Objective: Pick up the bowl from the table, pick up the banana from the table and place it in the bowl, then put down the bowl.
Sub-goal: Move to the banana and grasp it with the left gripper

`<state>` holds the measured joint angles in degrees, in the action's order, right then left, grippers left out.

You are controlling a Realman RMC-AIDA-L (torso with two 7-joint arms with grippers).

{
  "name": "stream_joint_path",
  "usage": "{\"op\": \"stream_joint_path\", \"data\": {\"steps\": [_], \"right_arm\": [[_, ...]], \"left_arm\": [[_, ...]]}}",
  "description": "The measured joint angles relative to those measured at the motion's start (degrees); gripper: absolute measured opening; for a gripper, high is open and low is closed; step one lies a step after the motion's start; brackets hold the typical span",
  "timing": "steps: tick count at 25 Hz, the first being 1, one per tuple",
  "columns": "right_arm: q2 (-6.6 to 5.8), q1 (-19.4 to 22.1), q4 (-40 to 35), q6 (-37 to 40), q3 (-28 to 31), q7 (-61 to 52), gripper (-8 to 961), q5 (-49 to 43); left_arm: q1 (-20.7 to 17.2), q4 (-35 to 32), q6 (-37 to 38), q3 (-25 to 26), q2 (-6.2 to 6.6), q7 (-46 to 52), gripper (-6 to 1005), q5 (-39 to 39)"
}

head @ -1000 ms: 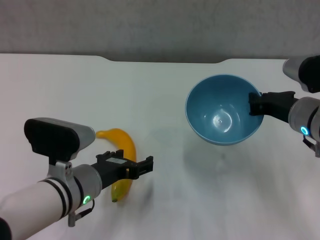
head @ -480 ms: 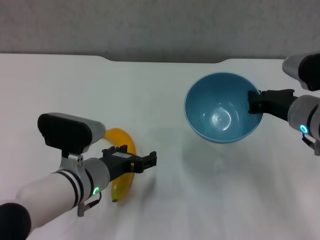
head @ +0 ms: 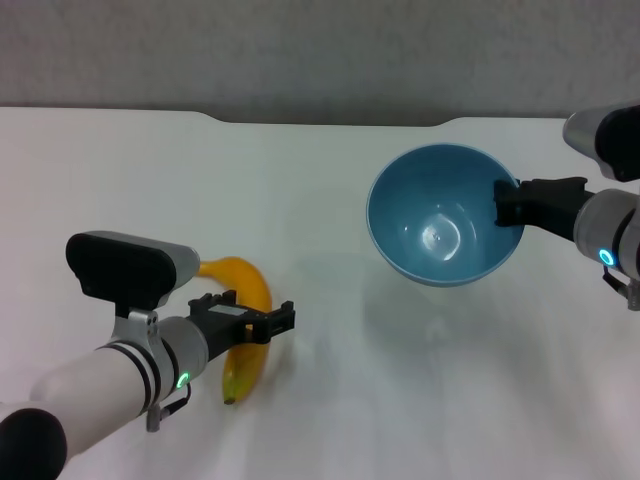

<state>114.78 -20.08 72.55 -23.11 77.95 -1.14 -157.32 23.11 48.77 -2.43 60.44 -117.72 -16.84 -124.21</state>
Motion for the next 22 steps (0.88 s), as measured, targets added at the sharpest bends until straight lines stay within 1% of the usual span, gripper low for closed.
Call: {"op": "stream_joint_path", "data": {"steps": [8, 16, 22], "right_arm": [[0.0, 0.3, 0.8, 0.3, 0.0, 0.0, 41, 0.0], [0.02, 0.5, 1.4, 0.3, 0.0, 0.1, 42, -0.6], [0.08, 0.7, 1.8, 0.4, -0.4, 0.1, 41, -0.7]], "left_arm": [[0.3, -1.2, 0.8, -2.4, -0.05, 0.2, 892, 0.0], [2.0, -4.2, 1.0, -2.4, -0.05, 1.0, 891, 2.2], [2.3, -4.8, 1.1, -2.5, -0.05, 1.0, 890, 2.2]]}}
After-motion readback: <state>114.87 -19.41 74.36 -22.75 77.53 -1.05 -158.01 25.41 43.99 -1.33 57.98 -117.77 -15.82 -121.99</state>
